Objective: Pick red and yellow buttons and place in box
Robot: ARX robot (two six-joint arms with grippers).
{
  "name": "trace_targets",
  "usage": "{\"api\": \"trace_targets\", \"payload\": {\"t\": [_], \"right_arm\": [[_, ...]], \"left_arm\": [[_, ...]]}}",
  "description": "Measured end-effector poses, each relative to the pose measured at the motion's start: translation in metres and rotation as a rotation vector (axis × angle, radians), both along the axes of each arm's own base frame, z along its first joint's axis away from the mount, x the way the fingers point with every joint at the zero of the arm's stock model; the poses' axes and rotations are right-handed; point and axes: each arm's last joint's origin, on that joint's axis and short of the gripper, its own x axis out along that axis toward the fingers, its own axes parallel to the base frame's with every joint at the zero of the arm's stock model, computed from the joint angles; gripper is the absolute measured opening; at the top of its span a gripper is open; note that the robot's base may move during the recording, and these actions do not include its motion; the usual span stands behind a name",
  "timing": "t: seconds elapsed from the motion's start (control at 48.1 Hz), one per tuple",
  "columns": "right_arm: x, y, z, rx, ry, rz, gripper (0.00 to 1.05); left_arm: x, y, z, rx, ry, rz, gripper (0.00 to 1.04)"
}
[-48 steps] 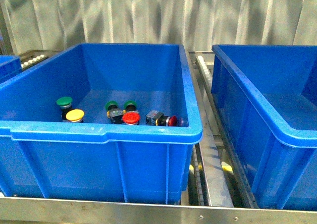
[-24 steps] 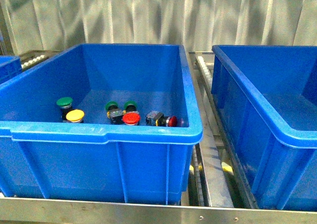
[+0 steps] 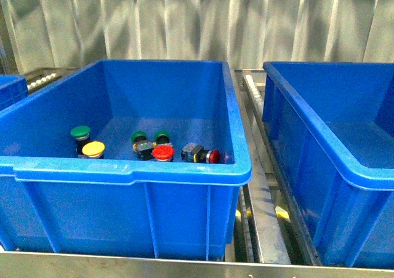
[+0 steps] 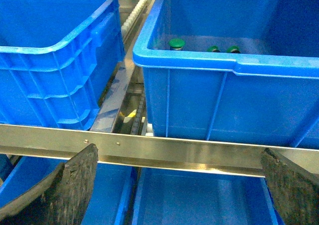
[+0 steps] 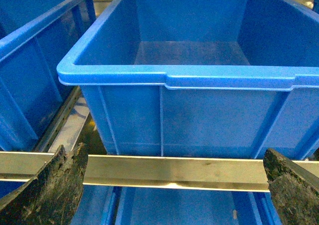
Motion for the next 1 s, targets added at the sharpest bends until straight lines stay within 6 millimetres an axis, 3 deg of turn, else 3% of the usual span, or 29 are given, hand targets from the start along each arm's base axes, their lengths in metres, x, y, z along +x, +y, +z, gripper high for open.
{"api": "trace_targets", "payload": {"t": [0.291, 0.458, 0.603, 0.686, 0.79, 0.998], "right_arm": [[0.0, 0.0, 0.0, 0.0, 0.0, 0.0, 1.02], [0.0, 0.0, 0.0, 0.0, 0.0, 0.0, 1.02], [0.0, 0.0, 0.0, 0.0, 0.0, 0.0, 1.02], [0.0, 0.0, 0.0, 0.0, 0.0, 0.0, 1.02], [0.0, 0.0, 0.0, 0.0, 0.0, 0.0, 1.02], [0.0, 0.0, 0.0, 0.0, 0.0, 0.0, 1.02]], "left_arm": [[0.0, 0.0, 0.0, -0.002, 0.002, 0.001, 0.97], [0.011, -0.008, -0.006, -0.447, 0.135, 0.027, 0.97], [0.034, -0.018, 0.031, -0.569, 0.064, -0.067, 0.97], [0.053, -0.023, 0.054, -0.503, 0.044, -0.081, 0.97], [0.09, -0.03, 0.092, -0.374, 0.035, -0.087, 0.97], [0.15, -0.041, 0.127, -0.31, 0.122, -0.095, 0.97]]}}
